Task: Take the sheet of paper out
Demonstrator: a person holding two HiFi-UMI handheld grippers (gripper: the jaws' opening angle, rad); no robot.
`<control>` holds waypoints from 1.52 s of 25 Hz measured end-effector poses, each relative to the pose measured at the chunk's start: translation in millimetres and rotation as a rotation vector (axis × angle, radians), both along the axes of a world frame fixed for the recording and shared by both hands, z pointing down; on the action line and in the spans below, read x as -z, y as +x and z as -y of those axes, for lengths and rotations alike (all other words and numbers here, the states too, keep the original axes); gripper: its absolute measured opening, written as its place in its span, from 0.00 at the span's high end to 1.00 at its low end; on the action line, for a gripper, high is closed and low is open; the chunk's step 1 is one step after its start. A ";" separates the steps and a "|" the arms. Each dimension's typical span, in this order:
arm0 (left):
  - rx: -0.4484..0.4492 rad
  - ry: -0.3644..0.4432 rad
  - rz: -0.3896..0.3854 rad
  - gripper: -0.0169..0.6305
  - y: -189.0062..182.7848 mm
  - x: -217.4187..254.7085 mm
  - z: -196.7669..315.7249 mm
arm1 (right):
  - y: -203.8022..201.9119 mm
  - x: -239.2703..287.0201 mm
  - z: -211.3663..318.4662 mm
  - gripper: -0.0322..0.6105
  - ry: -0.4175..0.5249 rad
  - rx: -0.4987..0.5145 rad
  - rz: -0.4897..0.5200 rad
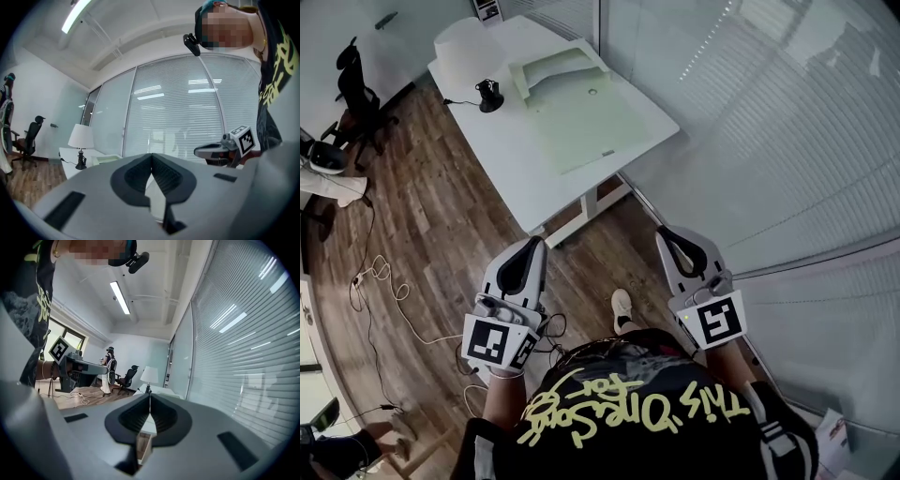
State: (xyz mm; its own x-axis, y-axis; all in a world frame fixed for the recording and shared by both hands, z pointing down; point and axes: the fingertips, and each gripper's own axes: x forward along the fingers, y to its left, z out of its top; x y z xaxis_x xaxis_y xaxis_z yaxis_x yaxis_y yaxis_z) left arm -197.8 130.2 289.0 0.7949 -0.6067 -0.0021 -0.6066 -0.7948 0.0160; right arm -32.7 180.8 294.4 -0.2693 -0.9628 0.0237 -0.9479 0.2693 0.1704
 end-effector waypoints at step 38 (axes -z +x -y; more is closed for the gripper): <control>0.123 0.052 0.056 0.96 72.8 20.8 69.1 | 68.2 21.4 80.0 0.94 0.045 0.149 0.070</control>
State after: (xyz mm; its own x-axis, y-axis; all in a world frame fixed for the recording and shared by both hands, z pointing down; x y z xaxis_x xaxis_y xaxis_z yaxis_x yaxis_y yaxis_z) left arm -124.9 61.1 268.2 0.7140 -0.7001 0.0060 -0.6986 -0.7130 -0.0598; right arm 35.6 100.8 273.0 -0.4091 -0.9115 -0.0429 -0.9078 0.4018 0.1201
